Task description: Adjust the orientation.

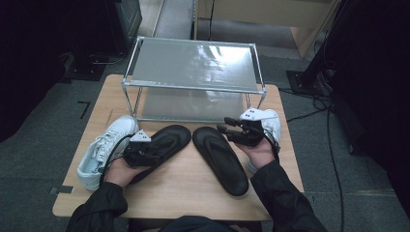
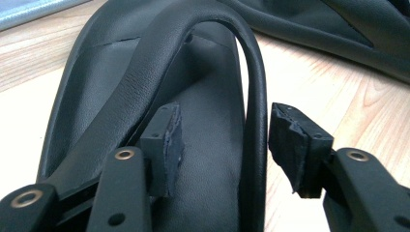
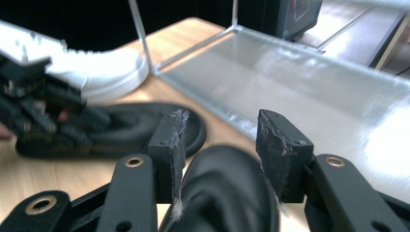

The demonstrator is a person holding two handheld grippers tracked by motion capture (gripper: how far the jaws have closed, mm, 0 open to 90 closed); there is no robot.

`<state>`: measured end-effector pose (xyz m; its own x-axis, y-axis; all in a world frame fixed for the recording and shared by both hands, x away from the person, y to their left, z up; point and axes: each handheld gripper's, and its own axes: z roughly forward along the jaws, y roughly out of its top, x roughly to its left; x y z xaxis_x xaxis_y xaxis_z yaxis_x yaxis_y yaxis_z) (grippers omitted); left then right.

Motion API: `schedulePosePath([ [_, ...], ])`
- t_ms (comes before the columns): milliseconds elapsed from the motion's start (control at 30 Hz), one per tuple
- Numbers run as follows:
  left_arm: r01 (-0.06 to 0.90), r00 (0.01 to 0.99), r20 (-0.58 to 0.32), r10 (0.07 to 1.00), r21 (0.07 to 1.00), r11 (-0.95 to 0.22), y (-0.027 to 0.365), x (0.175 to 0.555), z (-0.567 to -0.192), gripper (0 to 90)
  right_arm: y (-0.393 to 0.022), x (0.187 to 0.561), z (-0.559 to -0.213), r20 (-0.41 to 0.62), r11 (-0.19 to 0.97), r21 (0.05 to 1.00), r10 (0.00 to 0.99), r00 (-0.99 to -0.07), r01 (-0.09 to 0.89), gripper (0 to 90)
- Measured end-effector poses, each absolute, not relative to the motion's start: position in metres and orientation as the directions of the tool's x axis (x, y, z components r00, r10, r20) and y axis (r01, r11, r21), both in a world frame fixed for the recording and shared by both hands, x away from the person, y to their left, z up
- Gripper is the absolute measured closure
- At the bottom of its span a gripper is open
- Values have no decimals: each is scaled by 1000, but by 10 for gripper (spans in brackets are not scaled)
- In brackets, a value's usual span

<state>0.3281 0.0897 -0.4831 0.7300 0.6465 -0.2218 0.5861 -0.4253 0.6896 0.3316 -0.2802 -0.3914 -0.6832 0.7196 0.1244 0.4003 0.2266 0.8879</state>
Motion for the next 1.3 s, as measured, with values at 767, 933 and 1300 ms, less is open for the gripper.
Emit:
schedulePosePath([
  [767,580,751,-241,614,686,-440,80,335,-489,593,-275,397,-343,83,252,883,745,-662,395,649],
  [933,583,751,-256,609,691,-428,79,337,-491,606,-269,417,-329,60,252,886,769,-637,389,688],
  [1300,575,761,-260,594,696,-431,79,338,-492,643,-261,455,-337,69,240,862,818,-572,447,699],
])
